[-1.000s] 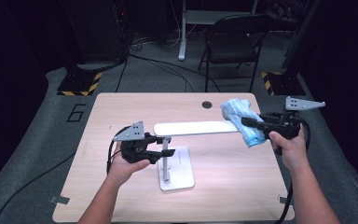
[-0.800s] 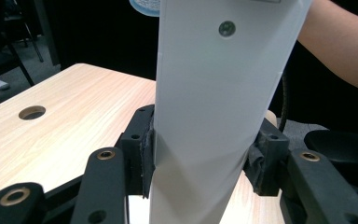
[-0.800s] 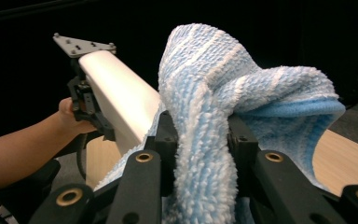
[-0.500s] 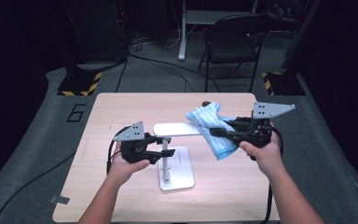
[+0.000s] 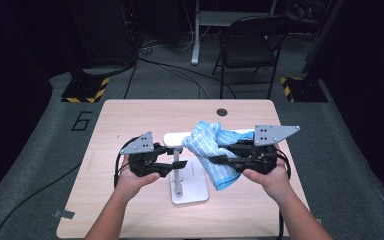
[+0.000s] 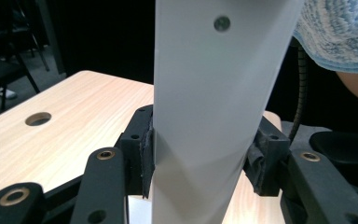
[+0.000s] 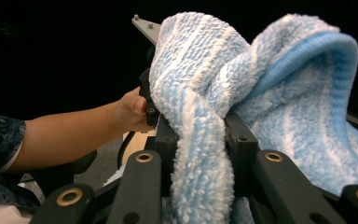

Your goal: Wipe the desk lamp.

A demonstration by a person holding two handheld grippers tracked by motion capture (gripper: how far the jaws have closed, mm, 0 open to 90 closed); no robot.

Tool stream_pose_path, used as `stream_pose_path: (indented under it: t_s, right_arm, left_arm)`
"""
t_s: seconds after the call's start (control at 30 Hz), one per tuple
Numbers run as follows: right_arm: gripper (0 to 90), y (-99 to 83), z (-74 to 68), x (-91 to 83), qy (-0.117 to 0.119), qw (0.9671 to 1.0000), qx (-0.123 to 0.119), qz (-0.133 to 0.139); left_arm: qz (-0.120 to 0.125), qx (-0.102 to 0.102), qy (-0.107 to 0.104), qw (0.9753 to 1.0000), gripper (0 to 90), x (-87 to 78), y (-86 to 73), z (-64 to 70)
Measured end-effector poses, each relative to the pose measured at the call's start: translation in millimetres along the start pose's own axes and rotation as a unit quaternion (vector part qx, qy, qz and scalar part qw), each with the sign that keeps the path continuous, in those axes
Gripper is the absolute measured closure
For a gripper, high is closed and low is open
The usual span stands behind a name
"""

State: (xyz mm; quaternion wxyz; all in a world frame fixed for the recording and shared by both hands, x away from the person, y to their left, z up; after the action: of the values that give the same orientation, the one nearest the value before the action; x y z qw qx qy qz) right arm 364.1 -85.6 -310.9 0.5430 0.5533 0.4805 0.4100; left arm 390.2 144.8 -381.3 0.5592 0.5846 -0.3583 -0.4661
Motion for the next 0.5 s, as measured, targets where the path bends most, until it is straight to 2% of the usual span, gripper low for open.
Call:
stream_pose_path:
  t_s: [0.03,0.1,0.13,0.23,0.33,0.5]
  right_arm:
    - [71.5,-1.9,0.1,-0.6,0.0,1.0,0.002,-0.002]
    - [71.5,-5.6,1.1,-2.2,0.002,1.0,0.008,-0.001]
    - [71.6,-7.2,1.4,-2.7,0.001,0.9999,0.01,0.005]
    - [71.6,-13.6,0.7,-5.8,0.005,0.9998,0.016,0.004]
    - [71.7,-20.6,-0.2,-9.0,0.002,0.9998,0.019,0.002]
    - [71.7,-31.2,-1.0,-18.0,-0.002,0.9993,0.03,0.019]
  left_arm:
    - [-0.017,0.005,0.006,0.9998,49.8,2.1,-4.2,-0.6]
    - [-0.025,0.009,0.006,0.9996,49.8,3.3,-9.3,-0.9]
    - [-0.017,0.002,0.006,0.9998,49.9,2.9,-11.0,-0.9]
    - [-0.016,-0.004,0.005,0.9999,49.8,0.1,-13.0,-1.2]
    - [-0.015,-0.004,0.004,0.9999,49.1,0.2,-14.8,-0.8]
    - [-0.012,-0.012,-0.001,0.9999,47.9,-1.5,-17.7,-2.0]
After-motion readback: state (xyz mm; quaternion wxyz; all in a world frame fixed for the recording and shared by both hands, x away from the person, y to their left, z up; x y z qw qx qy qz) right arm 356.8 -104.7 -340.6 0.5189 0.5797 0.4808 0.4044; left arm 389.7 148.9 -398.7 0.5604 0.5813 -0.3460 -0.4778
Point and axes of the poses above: each handheld gripper's, and its own axes: x roughly forward along the jaws, y roughly out of its top, z roughly to its right, the point moved 5 cm from there along x, roughly forward along the jaws, and after that the axes turned 9 degrees about z, right-handed, at the moved point
